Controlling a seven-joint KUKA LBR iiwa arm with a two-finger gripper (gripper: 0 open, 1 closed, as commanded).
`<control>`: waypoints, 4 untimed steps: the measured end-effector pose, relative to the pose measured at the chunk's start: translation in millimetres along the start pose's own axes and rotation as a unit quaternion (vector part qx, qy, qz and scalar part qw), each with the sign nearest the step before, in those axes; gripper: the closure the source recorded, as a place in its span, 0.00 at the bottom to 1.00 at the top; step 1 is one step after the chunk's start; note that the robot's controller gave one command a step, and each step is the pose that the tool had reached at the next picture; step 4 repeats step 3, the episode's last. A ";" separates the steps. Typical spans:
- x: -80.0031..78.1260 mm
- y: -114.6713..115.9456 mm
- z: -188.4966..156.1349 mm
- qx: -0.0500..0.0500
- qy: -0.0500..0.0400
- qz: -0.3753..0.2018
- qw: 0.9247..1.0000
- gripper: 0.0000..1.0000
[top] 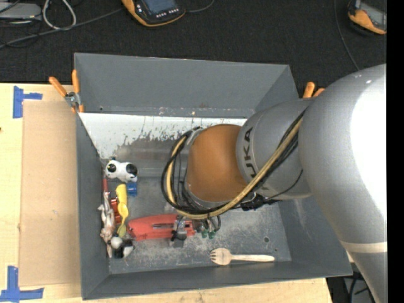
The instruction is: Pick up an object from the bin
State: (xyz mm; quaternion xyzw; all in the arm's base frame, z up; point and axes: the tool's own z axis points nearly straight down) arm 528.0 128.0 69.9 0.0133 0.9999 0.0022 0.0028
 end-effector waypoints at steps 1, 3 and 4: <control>1.8 -0.9 -0.1 0.000 -0.001 -0.023 1.000 1.00; 2.3 -7.9 -145.6 0.001 0.006 -0.048 0.999 1.00; 2.3 -7.9 -145.6 0.001 0.006 -0.048 0.999 1.00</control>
Offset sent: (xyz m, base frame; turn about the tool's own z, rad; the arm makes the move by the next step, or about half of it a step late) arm -0.0089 -0.0089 0.1155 -0.0075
